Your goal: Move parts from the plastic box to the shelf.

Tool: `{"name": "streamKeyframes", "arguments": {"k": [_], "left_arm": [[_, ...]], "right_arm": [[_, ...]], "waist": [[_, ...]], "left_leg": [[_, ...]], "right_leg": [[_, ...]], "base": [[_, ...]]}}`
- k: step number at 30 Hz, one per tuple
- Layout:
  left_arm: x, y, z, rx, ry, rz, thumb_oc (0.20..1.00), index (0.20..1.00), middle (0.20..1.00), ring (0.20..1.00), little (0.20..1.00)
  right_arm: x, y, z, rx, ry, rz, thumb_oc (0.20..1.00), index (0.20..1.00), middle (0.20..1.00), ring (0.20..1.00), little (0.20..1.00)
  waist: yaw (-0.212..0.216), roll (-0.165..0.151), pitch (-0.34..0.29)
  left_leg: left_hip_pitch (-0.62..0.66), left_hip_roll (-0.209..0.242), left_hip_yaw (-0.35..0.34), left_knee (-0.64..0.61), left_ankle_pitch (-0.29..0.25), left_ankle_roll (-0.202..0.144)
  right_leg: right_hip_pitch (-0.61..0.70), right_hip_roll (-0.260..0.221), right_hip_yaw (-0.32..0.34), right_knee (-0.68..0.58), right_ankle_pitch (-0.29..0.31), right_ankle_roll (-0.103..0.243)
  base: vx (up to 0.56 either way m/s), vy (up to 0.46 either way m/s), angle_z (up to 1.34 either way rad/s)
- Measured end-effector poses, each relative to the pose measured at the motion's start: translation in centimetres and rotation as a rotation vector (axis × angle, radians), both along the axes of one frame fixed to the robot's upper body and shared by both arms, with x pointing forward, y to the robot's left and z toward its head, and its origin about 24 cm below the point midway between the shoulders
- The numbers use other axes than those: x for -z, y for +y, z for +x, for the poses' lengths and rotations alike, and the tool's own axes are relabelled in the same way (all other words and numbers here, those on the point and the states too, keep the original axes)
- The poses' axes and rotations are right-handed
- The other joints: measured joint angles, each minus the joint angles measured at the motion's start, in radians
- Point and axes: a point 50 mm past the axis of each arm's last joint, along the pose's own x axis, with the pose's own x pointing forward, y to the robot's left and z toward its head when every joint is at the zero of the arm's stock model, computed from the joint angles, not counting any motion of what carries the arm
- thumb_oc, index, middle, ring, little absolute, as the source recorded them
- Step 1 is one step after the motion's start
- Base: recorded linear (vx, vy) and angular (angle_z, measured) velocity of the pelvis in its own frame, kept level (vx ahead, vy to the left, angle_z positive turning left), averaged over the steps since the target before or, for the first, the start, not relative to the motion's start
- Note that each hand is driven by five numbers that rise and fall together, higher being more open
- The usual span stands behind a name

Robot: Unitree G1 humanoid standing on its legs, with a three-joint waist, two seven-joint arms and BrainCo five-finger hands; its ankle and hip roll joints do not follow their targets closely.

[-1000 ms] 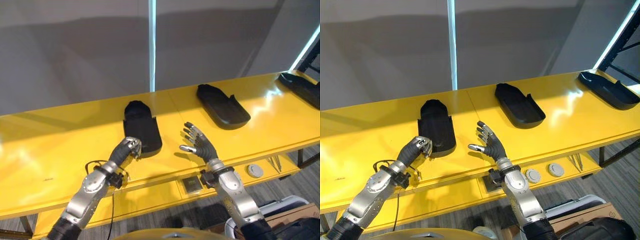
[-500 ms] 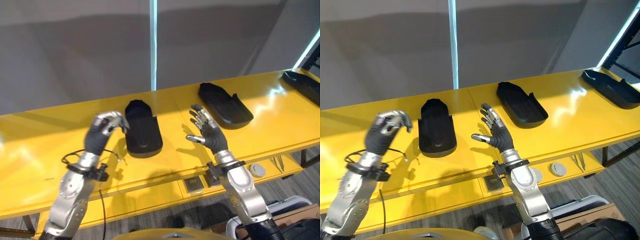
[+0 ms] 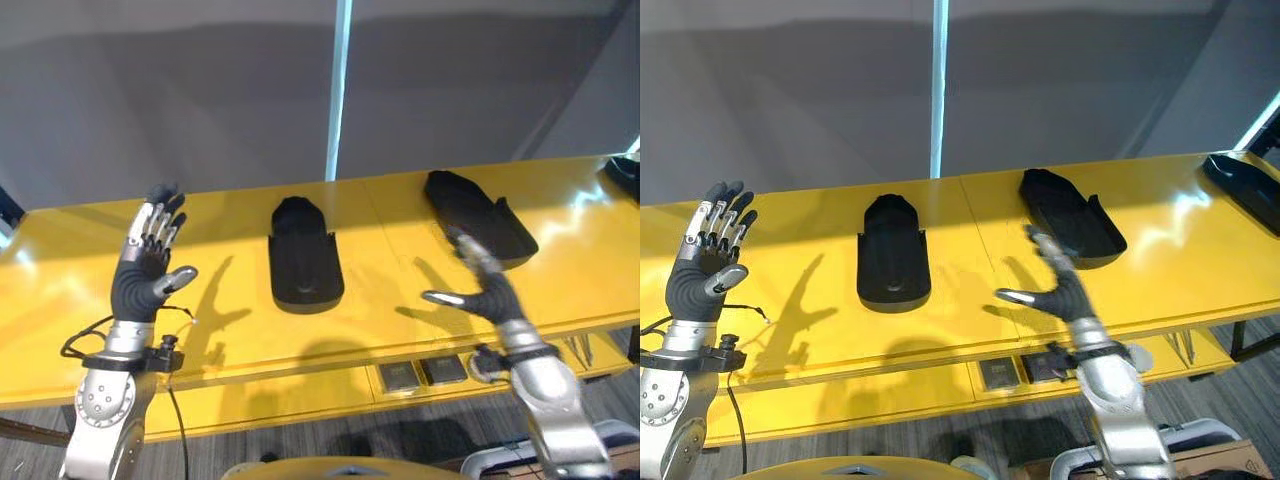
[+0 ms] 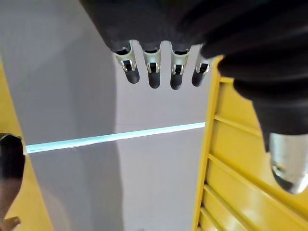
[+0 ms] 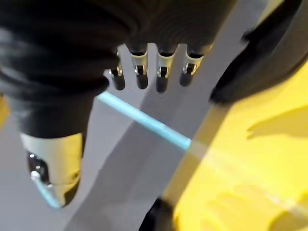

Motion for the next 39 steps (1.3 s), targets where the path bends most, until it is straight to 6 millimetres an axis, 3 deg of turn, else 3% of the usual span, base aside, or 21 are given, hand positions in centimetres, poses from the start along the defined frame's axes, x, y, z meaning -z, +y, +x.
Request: {"name": "streamKeyframes", "arguments": {"k": [2, 5, 8, 9, 12, 13, 14, 15, 16, 17, 19, 20, 21, 23, 24, 25, 27, 29, 30, 33, 39], "left_arm": [[0.1, 0.0, 0.2, -0.002, 0.002, 0.008, 1.0, 1.0, 1.0, 1.0, 1.0], [0.4, 0.1, 0.7, -0.015, 0.005, 0.034, 1.0, 1.0, 1.0, 1.0, 1.0], [0.2, 0.1, 1.0, -0.017, -0.003, 0.047, 1.0, 1.0, 1.0, 1.0, 1.0], [-0.1, 0.1, 1.2, -0.011, -0.016, 0.057, 1.0, 1.0, 1.0, 1.0, 1.0], [-0.8, 0.1, 1.7, 0.002, -0.048, 0.113, 1.0, 1.0, 1.0, 1.0, 1.0], [-0.9, 0.1, 1.7, 0.003, -0.05, 0.136, 1.0, 1.0, 1.0, 1.0, 1.0], [-1.3, 0.4, 1.9, -0.002, -0.061, 0.169, 1.0, 1.0, 1.0, 1.0, 1.0], [-1.5, 0.5, 2.1, -0.002, -0.069, 0.186, 1.0, 1.0, 1.0, 1.0, 1.0], [-1.7, 0.6, 2.3, -0.002, -0.076, 0.194, 1.0, 1.0, 1.0, 1.0, 1.0], [-1.7, 0.6, 2.8, -0.016, -0.084, 0.199, 1.0, 1.0, 1.0, 1.0, 1.0], [-1.5, 0.7, 3.1, -0.026, -0.078, 0.187, 1.0, 1.0, 1.0, 1.0, 1.0], [-1.6, 0.9, 3.1, -0.036, -0.081, 0.183, 1.0, 1.0, 1.0, 1.0, 1.0], [-1.6, 0.9, 3.1, -0.038, -0.082, 0.184, 1.0, 1.0, 1.0, 1.0, 1.0], [-1.8, 1.0, 3.1, -0.042, -0.09, 0.182, 1.0, 1.0, 1.0, 1.0, 1.0], [-2.0, 1.1, 3.1, -0.044, -0.092, 0.194, 1.0, 1.0, 1.0, 1.0, 1.0], [-2.0, 1.3, 3.1, -0.044, -0.081, 0.221, 1.0, 1.0, 1.0, 1.0, 1.0], [-1.8, 1.1, 3.1, -0.034, -0.076, 0.216, 1.0, 1.0, 1.0, 1.0, 1.0], [-1.9, 0.9, 3.3, -0.031, -0.086, 0.201, 1.0, 1.0, 1.0, 1.0, 1.0], [-2.0, 0.4, 3.4, -0.023, -0.098, 0.198, 1.0, 1.0, 1.0, 1.0, 1.0], [-2.0, 0.3, 3.5, -0.031, -0.107, 0.206, 1.0, 1.0, 1.0, 1.0, 1.0], [0.0, 0.5, 3.7, -0.039, -0.015, 0.223, 1.0, 1.0, 1.0, 1.0, 1.0]], "right_arm": [[-0.1, -0.4, -0.3, 0.037, -0.013, -0.002, 1.0, 1.0, 1.0, 1.0, 1.0], [0.5, -1.6, -1.3, 0.147, -0.035, 0.05, 1.0, 1.0, 1.0, 1.0, 1.0], [3.1, -2.5, -1.9, 0.206, 0.067, 0.082, 1.0, 1.0, 1.0, 1.0, 1.0], [6.0, -3.1, -2.7, 0.245, 0.196, 0.106, 1.0, 1.0, 1.0, 1.0, 1.0], [12.8, -3.4, -4.5, 0.287, 0.517, 0.136, 1.0, 1.0, 1.0, 1.0, 1.0], [13.9, -3.3, -5.2, 0.305, 0.572, 0.149, 1.0, 1.0, 1.0, 1.0, 1.0], [15.5, -2.6, -6.4, 0.307, 0.65, 0.162, 1.0, 1.0, 1.0, 1.0, 1.0], [15.8, -2.2, -6.2, 0.3, 0.66, 0.175, 1.0, 1.0, 1.0, 1.0, 1.0], [15.7, -1.9, -5.5, 0.292, 0.644, 0.185, 1.0, 1.0, 1.0, 1.0, 1.0], [15.2, -1.7, -4.0, 0.277, 0.604, 0.192, 1.0, 1.0, 1.0, 1.0, 1.0], [14.4, -1.6, -3.4, 0.264, 0.565, 0.186, 1.0, 1.0, 1.0, 1.0, 1.0], [13.8, -1.3, -2.8, 0.23, 0.537, 0.177, 1.0, 1.0, 1.0, 1.0, 1.0], [13.6, -1.1, -2.8, 0.219, 0.528, 0.174, 1.0, 1.0, 1.0, 1.0, 1.0], [12.4, -0.7, -1.9, 0.158, 0.486, 0.152, 1.0, 1.0, 1.0, 1.0, 1.0], [10.7, -0.2, -0.8, 0.101, 0.42, 0.119, 1.0, 1.0, 1.0, 1.0, 1.0], [8.6, 0.7, 0.3, 0.031, 0.33, 0.097, 1.0, 1.0, 1.0, 1.0, 1.0], [5.2, 1.4, 2.5, -0.053, 0.207, 0.033, 1.0, 1.0, 1.0, 1.0, 1.0], [1.5, 2.5, 3.5, -0.126, 0.063, -0.035, 1.0, 1.0, 1.0, 1.0, 1.0], [-1.3, 3.6, 3.8, -0.188, -0.067, -0.084, 1.0, 1.0, 1.0, 1.0, 1.0], [-2.1, 4.2, 3.4, -0.238, -0.091, -0.111, 1.0, 1.0, 1.0, 1.0, 1.0], [0.3, 3.5, 2.1, -0.229, 0.02, -0.084, 1.0, 1.0, 1.0, 1.0, 1.0]], "waist": [[-0.038, -0.019, 0.008], [-0.062, -0.008, 0.023], [-0.085, -0.022, 0.033], [-0.105, -0.044, 0.048], [-0.103, -0.082, 0.076], [-0.098, -0.088, 0.083], [-0.107, -0.124, 0.105], [-0.103, -0.13, 0.12], [-0.096, -0.122, 0.132], [-0.084, -0.085, 0.156], [-0.078, -0.066, 0.167], [-0.043, -0.048, 0.176], [-0.027, -0.038, 0.174], [-0.011, -0.047, 0.161], [0.016, -0.062, 0.15], [0.05, -0.091, 0.132], [0.059, -0.062, 0.118], [0.049, -0.03, 0.098], [0.038, -0.005, 0.067], [0.002, -0.009, 0.016], [-0.007, -0.012, 0.002]], "left_leg": [[0.0, -0.011, 0.021, 0.006, 0.002, -0.001], [0.002, -0.024, 0.06, 0.006, 0.0, 0.011], [0.002, -0.036, 0.101, 0.005, -0.003, 0.021], [0.009, -0.048, 0.122, 0.006, -0.006, 0.026], [0.008, -0.056, 0.171, 0.005, -0.006, 0.032], [0.004, -0.058, 0.184, 0.004, -0.009, 0.03], [-0.012, -0.073, 0.208, 0.006, -0.003, 0.035], [-0.02, -0.078, 0.235, 0.013, 0.006, 0.047], [-0.048, -0.058, 0.269, 0.029, 0.005, 0.062], [-0.072, -0.008, 0.322, 0.029, 0.011, 0.072], [-0.068, 0.015, 0.344, 0.026, 0.012, 0.079], [-0.046, 0.05, 0.389, 0.027, 0.009, 0.073], [-0.044, 0.058, 0.383, 0.027, 0.003, 0.064], [-0.044, 0.079, 0.416, 0.027, 0.028, 0.058], [-0.045, 0.088, 0.437, 0.025, 0.049, 0.039], [-0.048, 0.067, 0.428, 0.029, 0.052, 0.031], [-0.06, 0.068, 0.353, 0.029, 0.049, 0.033], [-0.063, 0.076, 0.348, 0.015, 0.059, 0.025], [-0.055, 0.097, 0.358, 0.014, 0.069, 0.01], [-0.032, 0.147, 0.407, 0.012, 0.079, -0.053], [-0.035, 0.203, 0.424, 0.078, 0.084, -0.067]], "right_leg": [[-0.016, 0.001, 0.03, 0.0, 0.011, 0.008], [-0.042, -0.008, 0.071, 0.001, 0.026, 0.017], [-0.059, -0.019, 0.112, 0.006, 0.041, 0.023], [-0.066, -0.027, 0.127, 0.002, 0.043, 0.026], [-0.098, -0.04, 0.153, 0.016, 0.043, 0.057], [-0.101, -0.043, 0.152, 0.003, 0.043, 0.057], [-0.139, -0.048, 0.162, 0.017, 0.059, 0.09], [-0.156, -0.055, 0.157, 0.012, 0.048, 0.096], [-0.177, -0.061, 0.129, 0.015, 0.015, 0.116], [-0.231, -0.062, -0.039, 0.123, -0.022, 0.091], [-0.215, -0.078, -0.108, 0.199, -0.034, 0.088], [-0.187, -0.137, -0.19, 0.359, -0.1, 0.074], [-0.165, -0.146, -0.183, 0.392, -0.114, 0.078], [-0.113, -0.199, -0.18, 0.488, -0.18, 0.085], [-0.048, -0.237, -0.197, 0.484, -0.209, 0.089], [0.008, -0.237, -0.213, 0.361, -0.139, 0.098], [0.021, -0.196, -0.241, 0.251, -0.14, 0.086], [0.025, -0.165, -0.237, 0.173, -0.115, 0.081], [0.016, -0.138, -0.234, 0.14, -0.086, 0.068], [0.015, -0.093, -0.234, 0.084, -0.065, 0.051], [0.03, -0.035, -0.193, 0.005, -0.033, 0.023]], "base": [[-0.08, 0.157, -0.4], [-0.08, 0.178, -0.46], [-0.1, 0.102, -0.41], [-0.18, 0.125, -0.44], [-0.16, 0.036, -0.48], [-0.28, 0.013, -0.57], [-0.28, 0.024, -0.59], [-0.25, 0.047, -0.75], [-0.15, 0.052, -1.08], [-0.15, 0.038, -1.07], [-0.1, 0.003, -0.77], [-0.07, -0.021, -0.7], [-0.14, -0.066, -0.66], [-0.09, -0.111, -0.37], [-0.16, -0.198, -0.93], [-0.18, -0.203, -1.02], [-0.16, -0.201, -1.05], [-0.1, -0.168, -1.01], [-0.12, -0.259, -1.02], [-0.09, -0.368, -0.68], [-0.09, -0.258, -0.32]]}}
